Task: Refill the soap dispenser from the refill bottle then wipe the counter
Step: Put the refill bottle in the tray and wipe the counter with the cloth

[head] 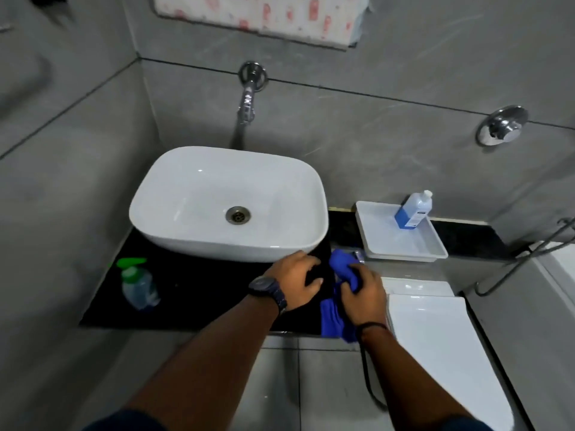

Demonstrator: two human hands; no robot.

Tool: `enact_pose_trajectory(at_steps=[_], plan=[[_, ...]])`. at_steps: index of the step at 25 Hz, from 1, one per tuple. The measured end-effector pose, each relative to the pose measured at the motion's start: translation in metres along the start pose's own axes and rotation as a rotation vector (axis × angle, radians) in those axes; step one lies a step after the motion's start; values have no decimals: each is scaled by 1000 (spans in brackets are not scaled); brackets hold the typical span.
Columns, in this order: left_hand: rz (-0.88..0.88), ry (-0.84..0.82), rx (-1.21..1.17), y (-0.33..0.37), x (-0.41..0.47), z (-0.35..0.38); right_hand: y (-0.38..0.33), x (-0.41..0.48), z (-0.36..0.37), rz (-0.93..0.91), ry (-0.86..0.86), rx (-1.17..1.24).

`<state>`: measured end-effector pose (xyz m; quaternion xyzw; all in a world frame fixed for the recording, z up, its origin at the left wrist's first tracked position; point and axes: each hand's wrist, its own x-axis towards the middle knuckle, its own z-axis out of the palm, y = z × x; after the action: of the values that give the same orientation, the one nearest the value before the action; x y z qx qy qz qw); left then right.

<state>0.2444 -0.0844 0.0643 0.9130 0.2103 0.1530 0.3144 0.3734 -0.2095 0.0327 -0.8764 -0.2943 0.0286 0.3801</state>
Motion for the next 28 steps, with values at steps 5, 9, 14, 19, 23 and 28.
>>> enact_pose_trajectory(at_steps=[5,9,14,19,23,28], plan=[[-198,100,188,-91,-89,-12,-18,-48,60,-129,-256,-103],[-447,-29,326,-160,-117,-3,-14,-39,110,-192,-315,-255],[-462,-14,437,-191,-135,17,-16,-53,159,-226,-243,-317],[-421,67,466,-189,-133,15,-57,-75,192,-473,-445,-189],[-428,49,450,-188,-129,10,-31,-66,174,-560,-484,-197],[-454,57,439,-189,-129,13,-43,-60,185,-258,-292,-235]])
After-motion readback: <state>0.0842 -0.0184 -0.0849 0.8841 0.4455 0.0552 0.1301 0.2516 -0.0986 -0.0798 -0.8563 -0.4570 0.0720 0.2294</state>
